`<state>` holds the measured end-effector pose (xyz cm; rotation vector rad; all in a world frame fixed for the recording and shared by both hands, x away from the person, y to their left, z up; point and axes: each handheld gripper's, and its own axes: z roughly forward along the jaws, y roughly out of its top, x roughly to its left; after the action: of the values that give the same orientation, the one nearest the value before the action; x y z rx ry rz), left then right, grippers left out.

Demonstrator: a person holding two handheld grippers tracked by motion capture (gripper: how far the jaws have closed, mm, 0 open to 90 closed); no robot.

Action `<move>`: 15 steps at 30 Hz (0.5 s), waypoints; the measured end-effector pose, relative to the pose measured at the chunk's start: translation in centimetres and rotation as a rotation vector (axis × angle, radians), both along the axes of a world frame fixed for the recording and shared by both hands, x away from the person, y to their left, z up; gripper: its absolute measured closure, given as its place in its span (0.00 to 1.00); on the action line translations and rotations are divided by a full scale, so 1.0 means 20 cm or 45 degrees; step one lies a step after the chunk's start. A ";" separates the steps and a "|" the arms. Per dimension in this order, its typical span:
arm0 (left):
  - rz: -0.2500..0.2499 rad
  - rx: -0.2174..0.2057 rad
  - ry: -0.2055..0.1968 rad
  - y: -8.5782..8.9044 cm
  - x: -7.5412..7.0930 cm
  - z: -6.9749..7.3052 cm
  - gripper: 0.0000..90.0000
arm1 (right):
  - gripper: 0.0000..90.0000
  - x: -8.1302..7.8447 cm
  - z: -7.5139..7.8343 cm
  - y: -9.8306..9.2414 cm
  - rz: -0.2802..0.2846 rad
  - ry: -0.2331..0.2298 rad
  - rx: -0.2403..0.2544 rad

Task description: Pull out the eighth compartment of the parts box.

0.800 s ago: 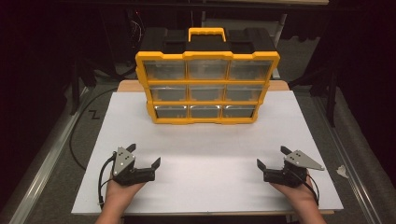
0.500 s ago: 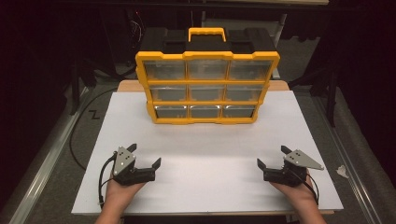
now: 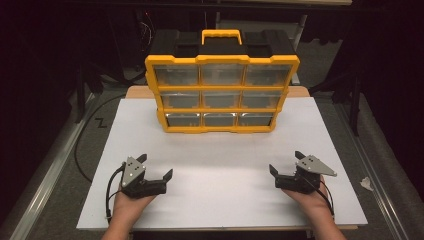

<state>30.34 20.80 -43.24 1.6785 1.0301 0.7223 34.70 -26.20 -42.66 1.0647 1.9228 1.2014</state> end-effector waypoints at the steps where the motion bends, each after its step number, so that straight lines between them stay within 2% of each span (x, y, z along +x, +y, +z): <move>1: -0.001 0.000 0.002 0.00 0.00 0.00 0.00 | 0.01 0.01 0.00 0.01 -0.003 0.005 0.010; 6: 0.001 0.009 0.005 0.00 0.00 0.00 0.00 | 0.01 0.06 0.01 0.05 -0.007 0.014 0.020; 15: 0.004 0.005 -0.009 0.01 0.00 0.00 0.00 | 0.01 0.18 0.02 0.13 -0.006 0.024 -0.032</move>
<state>30.29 20.92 -43.18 1.6769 1.0275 0.7321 38.33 -23.68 -42.29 1.0700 1.9436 1.1653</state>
